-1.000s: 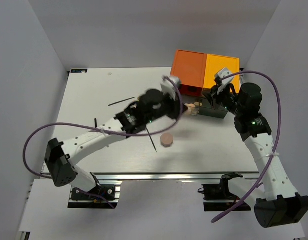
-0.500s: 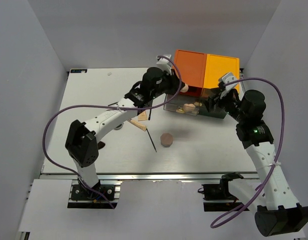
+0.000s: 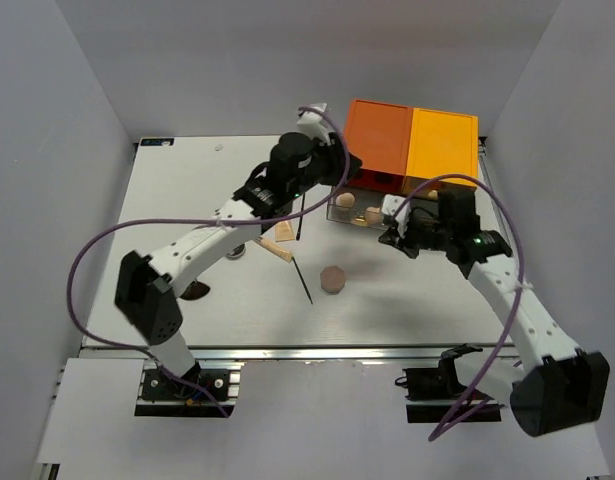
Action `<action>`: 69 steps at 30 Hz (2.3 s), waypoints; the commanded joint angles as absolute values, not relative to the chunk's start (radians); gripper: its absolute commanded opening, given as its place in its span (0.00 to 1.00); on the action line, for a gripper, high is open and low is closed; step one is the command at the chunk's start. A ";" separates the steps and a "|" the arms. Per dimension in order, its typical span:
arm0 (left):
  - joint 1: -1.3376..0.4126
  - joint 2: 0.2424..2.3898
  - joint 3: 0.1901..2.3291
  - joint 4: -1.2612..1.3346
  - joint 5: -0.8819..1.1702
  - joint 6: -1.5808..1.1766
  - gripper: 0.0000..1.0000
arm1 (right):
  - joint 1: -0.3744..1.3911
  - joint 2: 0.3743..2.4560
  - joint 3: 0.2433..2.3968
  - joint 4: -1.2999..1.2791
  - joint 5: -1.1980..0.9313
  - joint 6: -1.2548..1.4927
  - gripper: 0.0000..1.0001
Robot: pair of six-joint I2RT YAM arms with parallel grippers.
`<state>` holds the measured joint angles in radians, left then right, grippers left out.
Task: Organize the makeup
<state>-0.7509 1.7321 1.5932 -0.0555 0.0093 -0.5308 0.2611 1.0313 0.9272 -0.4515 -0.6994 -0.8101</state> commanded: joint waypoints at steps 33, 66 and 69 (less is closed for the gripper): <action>-0.693 1.267 0.749 0.310 -0.026 -0.917 0.82 | 0.302 1.122 0.954 -0.066 -0.230 -0.281 0.48; -0.693 1.258 0.630 0.365 0.015 -0.966 0.85 | -0.034 1.313 1.046 -0.078 -0.097 0.557 0.72; -0.693 1.266 0.629 0.370 0.015 -0.969 0.85 | -0.035 1.316 1.037 -0.034 -0.097 0.555 0.66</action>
<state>-0.6910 1.2957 0.6357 0.3622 0.0120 -0.9627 -0.0315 1.3083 1.0012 -0.1371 -0.1196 0.5411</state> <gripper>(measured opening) 0.844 0.686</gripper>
